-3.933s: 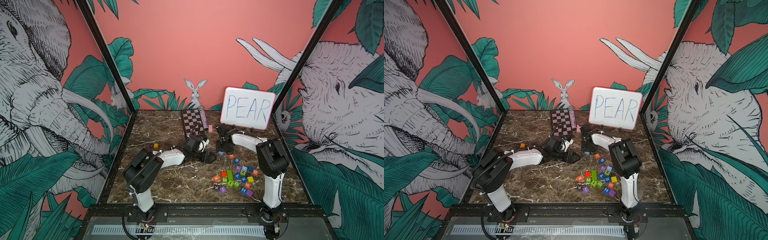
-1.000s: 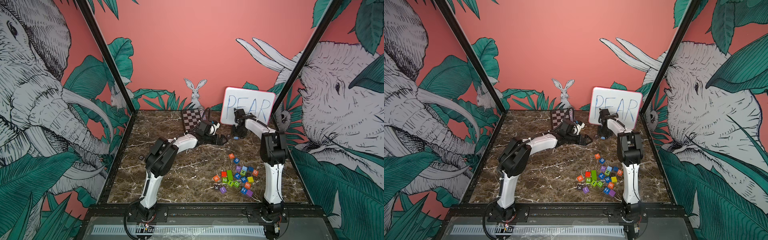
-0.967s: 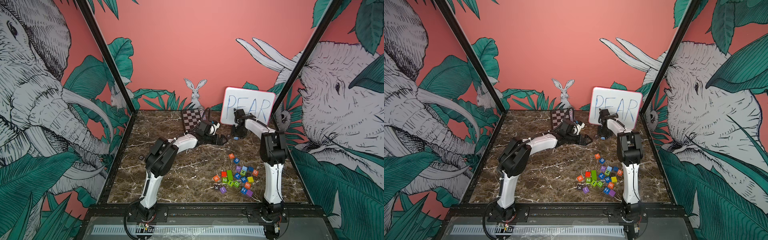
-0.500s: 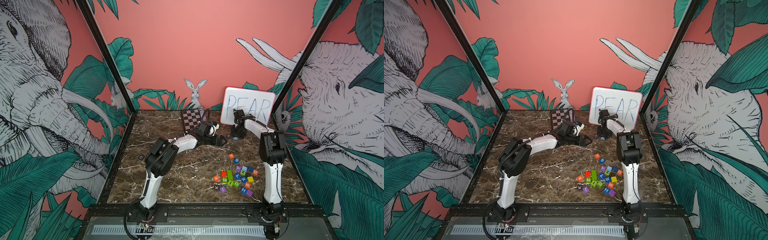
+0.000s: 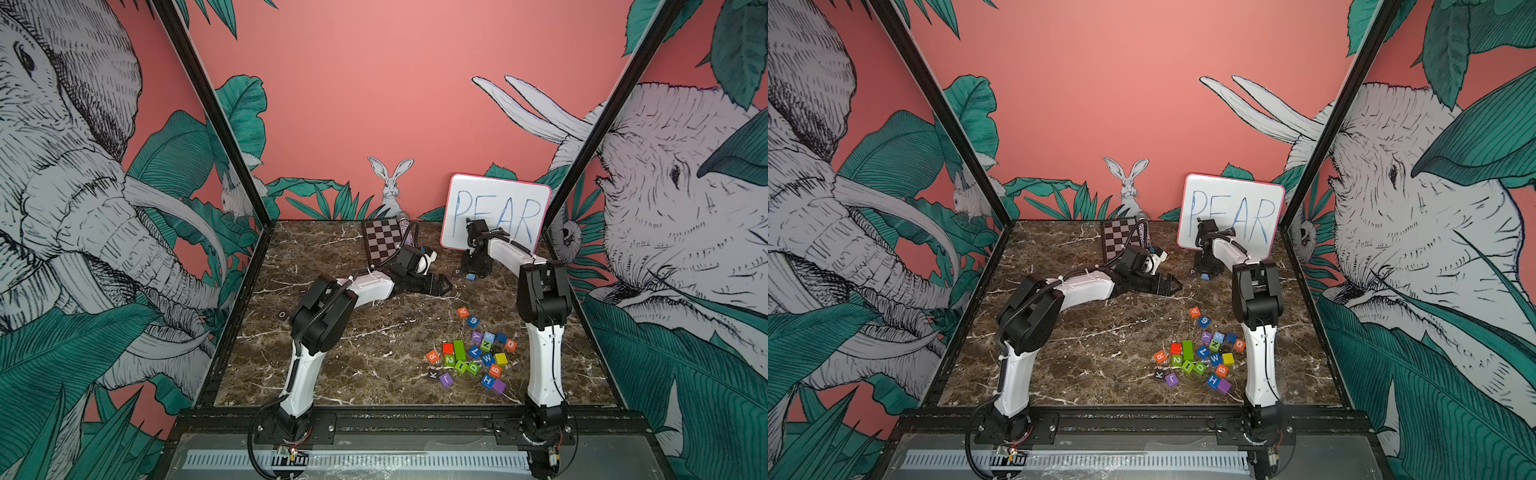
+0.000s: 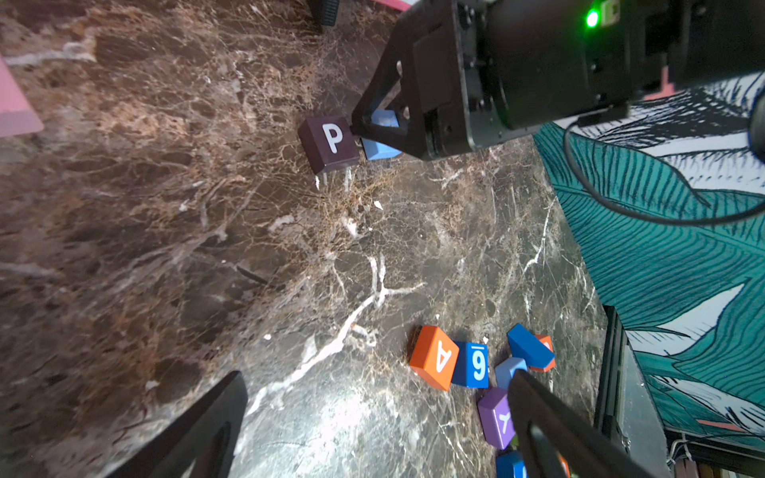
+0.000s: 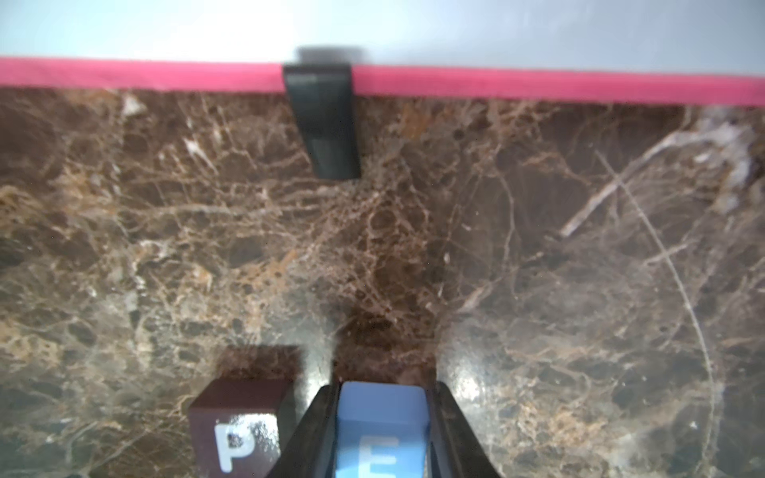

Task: Spell the uppercase word “pear” with letter blocks
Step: Place the letter block at the center of the board.

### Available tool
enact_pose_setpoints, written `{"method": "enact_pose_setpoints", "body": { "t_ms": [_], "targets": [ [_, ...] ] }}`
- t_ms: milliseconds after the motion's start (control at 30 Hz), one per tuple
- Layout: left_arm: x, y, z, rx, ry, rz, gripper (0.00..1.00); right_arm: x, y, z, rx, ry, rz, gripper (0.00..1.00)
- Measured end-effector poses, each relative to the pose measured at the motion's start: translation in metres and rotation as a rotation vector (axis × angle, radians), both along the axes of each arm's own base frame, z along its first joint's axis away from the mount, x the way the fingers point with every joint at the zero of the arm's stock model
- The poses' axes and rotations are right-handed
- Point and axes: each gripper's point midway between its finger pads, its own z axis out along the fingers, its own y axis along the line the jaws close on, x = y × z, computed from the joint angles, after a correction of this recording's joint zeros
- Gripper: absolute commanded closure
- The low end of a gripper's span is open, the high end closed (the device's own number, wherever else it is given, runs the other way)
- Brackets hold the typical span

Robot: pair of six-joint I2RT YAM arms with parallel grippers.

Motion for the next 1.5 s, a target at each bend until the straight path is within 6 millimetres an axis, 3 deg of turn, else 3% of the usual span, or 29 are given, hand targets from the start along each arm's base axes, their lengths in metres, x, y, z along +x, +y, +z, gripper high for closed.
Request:
{"method": "enact_pose_setpoints", "body": {
  "t_ms": [467,567,833,1500],
  "targets": [
    [0.0007,0.0029,-0.0031,-0.002,-0.002,0.005,0.01,0.0005,0.0007,-0.0014,0.002,0.001,0.005,0.63],
    [0.0007,0.0033,-0.0037,-0.001,-0.002,0.007,0.01,0.0005,0.0017,-0.0014,0.006,0.001,0.011,0.69],
    [0.0,0.0052,-0.0067,0.005,0.002,0.01,0.01,0.0004,0.0031,-0.0014,0.008,0.002,0.03,0.7],
    [-0.0008,0.0063,-0.0076,0.001,0.002,0.015,0.01,-0.0003,0.0054,-0.0016,0.002,0.004,0.097,0.63]
  ]
}}
